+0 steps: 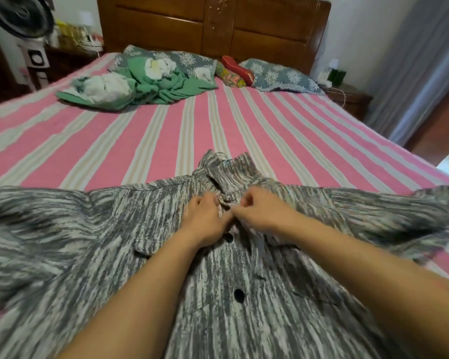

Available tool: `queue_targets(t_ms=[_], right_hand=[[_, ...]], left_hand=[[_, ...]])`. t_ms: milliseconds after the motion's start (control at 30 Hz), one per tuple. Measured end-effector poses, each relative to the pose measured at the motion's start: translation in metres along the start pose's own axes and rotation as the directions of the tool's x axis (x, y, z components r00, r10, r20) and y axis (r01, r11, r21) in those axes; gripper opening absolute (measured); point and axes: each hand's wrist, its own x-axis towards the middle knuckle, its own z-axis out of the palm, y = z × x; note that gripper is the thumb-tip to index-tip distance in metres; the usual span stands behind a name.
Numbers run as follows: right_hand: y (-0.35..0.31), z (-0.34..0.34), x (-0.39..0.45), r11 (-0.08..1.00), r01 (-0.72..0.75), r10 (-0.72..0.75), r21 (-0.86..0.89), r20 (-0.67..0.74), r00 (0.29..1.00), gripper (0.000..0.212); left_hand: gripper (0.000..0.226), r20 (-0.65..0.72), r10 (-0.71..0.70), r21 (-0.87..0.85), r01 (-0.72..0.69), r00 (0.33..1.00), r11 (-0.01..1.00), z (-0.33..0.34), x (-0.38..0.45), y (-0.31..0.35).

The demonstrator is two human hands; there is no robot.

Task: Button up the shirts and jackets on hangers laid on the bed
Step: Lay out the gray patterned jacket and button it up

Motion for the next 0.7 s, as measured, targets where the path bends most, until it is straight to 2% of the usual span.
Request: queue_targets(t_ms=[33,67,100,167,233,300,400,467,533,600,700], right_hand=[[0.004,0.008,-0.031,0.999,-0.045,0.046,-0.006,0.121,0.992,0.029],[0.012,0.018,-0.052,0.995,-0.058,0.071,-0.083,0.17,0.983,0.041],[0.022,0.028,-0.063,0.99,-0.052,0.07,-0.132,0.139,0.988,0.052],[0.031,0.042,-0.068,0.992,-0.093,0.091,-0.081,-0.026,0.996,0.048],[0.032,0.049,-0.067,0.992,-0.113,0.106,-0.049,-0.135,0.985,0.037],[0.029,0.057,-0.067,0.987,-0.112,0.09,-0.114,-0.184,0.979,0.036],[0.025,0.055,-0.065,0.99,-0.104,0.087,-0.1,-0.166,0.982,0.033],[0.021,0.033,-0.055,0.99,-0.122,0.128,0.067,-0.084,0.988,0.022],[0.014,0.003,-0.045,0.962,-0.165,0.173,0.217,-0.019,0.985,0.012],[0.01,-0.011,-0.038,0.975,-0.144,0.136,0.172,0.058,0.989,0.012],[0.009,0.007,-0.035,0.98,-0.16,0.134,0.118,0.199,0.971,0.011]], left_hand=[[0.03,0.037,-0.022,-0.038,0.024,0.999,0.999,-0.002,-0.003,0.001],[0.027,0.103,-0.021,-0.025,0.024,0.994,0.999,-0.008,-0.008,0.004],[0.025,0.18,-0.007,0.035,0.001,0.984,0.999,-0.013,-0.017,0.007],[0.034,0.281,0.016,0.211,-0.078,0.96,0.975,-0.017,-0.037,0.01],[0.052,0.263,0.037,0.387,-0.14,0.964,0.912,-0.009,-0.066,0.008],[0.056,0.165,0.085,0.483,-0.156,0.983,0.861,0.006,-0.095,0.0],[0.056,0.09,0.1,0.455,-0.131,0.991,0.881,0.017,-0.113,-0.006],[0.054,0.09,0.042,0.399,-0.075,0.995,0.914,0.012,-0.107,0.0],[0.048,0.098,-0.052,0.274,0.023,0.994,0.961,0.002,-0.097,0.011],[0.038,0.054,-0.134,0.145,0.125,0.99,0.982,-0.004,-0.087,0.018],[0.023,-0.075,-0.138,0.112,0.145,0.988,0.983,0.002,-0.076,0.014]])
